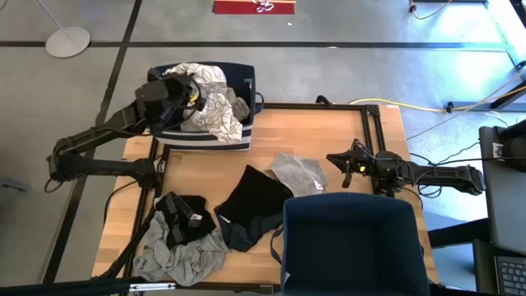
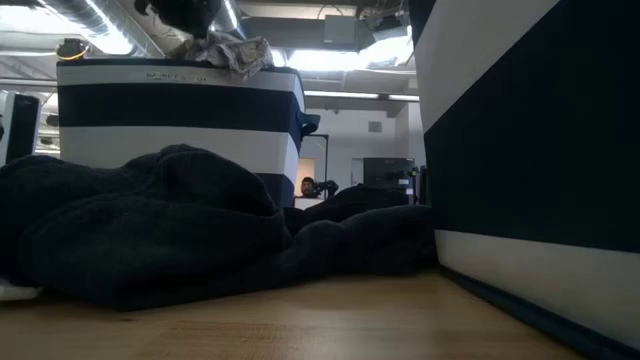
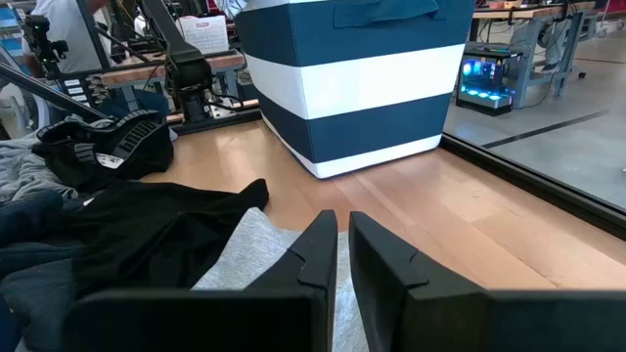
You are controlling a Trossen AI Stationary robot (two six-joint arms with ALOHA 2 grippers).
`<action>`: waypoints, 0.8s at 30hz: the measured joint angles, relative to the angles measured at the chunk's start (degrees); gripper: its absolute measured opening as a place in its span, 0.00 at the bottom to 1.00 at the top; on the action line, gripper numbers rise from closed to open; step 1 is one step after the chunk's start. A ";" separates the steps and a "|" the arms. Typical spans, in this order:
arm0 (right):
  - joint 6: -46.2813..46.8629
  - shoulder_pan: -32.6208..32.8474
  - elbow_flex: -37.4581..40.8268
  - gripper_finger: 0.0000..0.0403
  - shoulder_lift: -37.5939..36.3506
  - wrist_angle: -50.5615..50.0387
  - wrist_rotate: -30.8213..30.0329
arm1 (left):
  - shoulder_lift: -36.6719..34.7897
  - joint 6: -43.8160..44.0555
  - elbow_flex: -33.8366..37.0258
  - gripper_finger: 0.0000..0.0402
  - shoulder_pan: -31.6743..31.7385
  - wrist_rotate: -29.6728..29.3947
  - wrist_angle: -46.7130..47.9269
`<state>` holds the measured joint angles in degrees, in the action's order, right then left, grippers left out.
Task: Sort clothes
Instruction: Put the white patterned towel into the top blue laundry organizer
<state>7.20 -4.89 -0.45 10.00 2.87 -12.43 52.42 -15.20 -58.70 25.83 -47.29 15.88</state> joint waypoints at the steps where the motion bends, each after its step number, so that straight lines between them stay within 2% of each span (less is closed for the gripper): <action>1: 0.00 0.00 0.00 0.09 0.00 0.00 0.00 | 0.23 0.73 -0.01 0.04 0.43 0.49 1.01; 17: 0.02 -0.01 0.00 0.09 0.00 0.00 0.00 | 8.87 7.36 0.01 0.04 6.33 0.83 13.06; 24: 0.02 -0.01 0.00 0.09 0.00 -0.02 0.00 | 12.90 9.12 0.01 0.04 8.64 8.89 15.56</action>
<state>7.22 -4.90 -0.45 10.00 2.85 -12.43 65.33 -6.08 -58.70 34.46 -38.39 31.45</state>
